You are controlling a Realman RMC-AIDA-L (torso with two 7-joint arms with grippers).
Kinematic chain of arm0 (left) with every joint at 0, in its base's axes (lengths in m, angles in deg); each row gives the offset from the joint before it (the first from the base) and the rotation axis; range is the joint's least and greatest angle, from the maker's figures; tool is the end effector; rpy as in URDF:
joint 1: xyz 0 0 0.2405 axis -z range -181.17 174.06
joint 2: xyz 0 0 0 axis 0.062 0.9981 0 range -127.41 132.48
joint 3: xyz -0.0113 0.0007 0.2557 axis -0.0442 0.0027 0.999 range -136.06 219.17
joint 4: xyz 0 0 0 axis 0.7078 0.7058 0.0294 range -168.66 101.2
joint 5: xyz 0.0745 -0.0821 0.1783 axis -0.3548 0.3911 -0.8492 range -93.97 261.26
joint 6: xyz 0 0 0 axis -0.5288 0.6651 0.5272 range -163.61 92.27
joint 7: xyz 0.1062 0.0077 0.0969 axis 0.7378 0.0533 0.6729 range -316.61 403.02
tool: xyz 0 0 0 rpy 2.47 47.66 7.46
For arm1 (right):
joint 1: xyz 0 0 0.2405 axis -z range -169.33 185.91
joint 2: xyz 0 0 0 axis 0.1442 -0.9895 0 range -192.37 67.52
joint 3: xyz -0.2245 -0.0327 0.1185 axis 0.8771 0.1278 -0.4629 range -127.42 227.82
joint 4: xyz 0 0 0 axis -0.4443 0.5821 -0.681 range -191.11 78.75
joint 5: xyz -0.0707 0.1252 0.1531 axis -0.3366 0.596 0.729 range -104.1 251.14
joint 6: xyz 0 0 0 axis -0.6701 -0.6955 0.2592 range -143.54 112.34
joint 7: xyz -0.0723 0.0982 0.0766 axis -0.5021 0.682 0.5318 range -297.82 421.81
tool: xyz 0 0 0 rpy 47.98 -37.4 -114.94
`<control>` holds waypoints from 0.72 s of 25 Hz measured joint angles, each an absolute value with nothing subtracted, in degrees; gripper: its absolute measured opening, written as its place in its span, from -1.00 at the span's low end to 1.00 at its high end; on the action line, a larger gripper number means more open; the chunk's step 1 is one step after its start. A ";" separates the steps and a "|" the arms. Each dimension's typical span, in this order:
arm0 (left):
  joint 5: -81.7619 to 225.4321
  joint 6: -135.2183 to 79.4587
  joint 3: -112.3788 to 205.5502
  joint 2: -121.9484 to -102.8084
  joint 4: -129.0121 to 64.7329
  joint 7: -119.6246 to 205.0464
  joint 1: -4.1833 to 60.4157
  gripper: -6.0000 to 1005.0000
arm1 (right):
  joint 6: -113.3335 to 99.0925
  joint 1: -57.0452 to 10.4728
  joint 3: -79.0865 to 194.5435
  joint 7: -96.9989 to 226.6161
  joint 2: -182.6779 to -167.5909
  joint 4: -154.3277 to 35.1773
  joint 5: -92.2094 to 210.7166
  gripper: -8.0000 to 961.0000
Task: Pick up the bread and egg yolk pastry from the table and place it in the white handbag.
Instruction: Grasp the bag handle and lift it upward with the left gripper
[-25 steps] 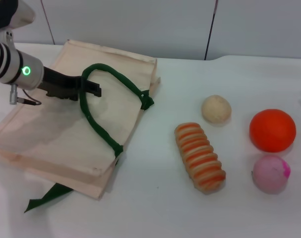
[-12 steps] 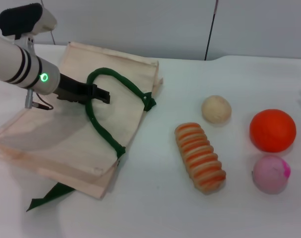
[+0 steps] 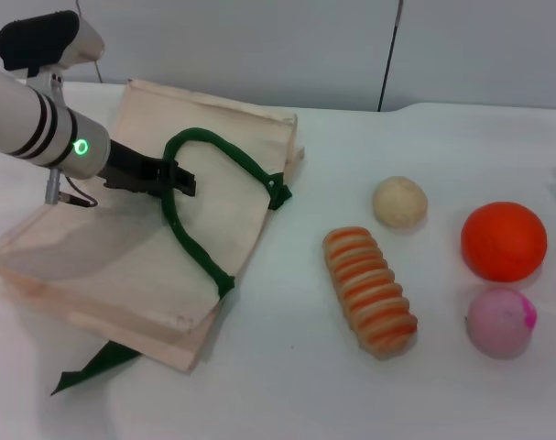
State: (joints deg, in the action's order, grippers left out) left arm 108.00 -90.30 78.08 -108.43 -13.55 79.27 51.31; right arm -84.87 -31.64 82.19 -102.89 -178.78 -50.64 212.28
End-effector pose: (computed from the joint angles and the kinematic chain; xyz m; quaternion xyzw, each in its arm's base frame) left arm -0.2673 0.4483 0.0109 -0.7682 -0.5770 0.0049 0.2772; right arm 0.2928 0.3956 0.0225 -0.6592 0.2281 0.3601 0.6195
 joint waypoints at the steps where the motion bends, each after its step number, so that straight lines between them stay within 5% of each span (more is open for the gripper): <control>1: 107.95 -90.31 78.09 -108.39 -13.63 79.19 51.31 0.31 | -84.91 -31.64 82.19 -102.89 -178.78 -50.64 212.26 0.83; 18: 107.81 -89.77 79.78 -108.33 -13.79 79.05 51.21 -0.61 | -85.05 -31.70 82.19 -102.88 -178.89 -50.65 212.12 0.83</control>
State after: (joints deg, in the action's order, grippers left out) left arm 107.81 -89.77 79.78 -108.33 -13.79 79.05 51.21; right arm -85.05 -31.70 82.19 -102.88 -178.89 -50.65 212.12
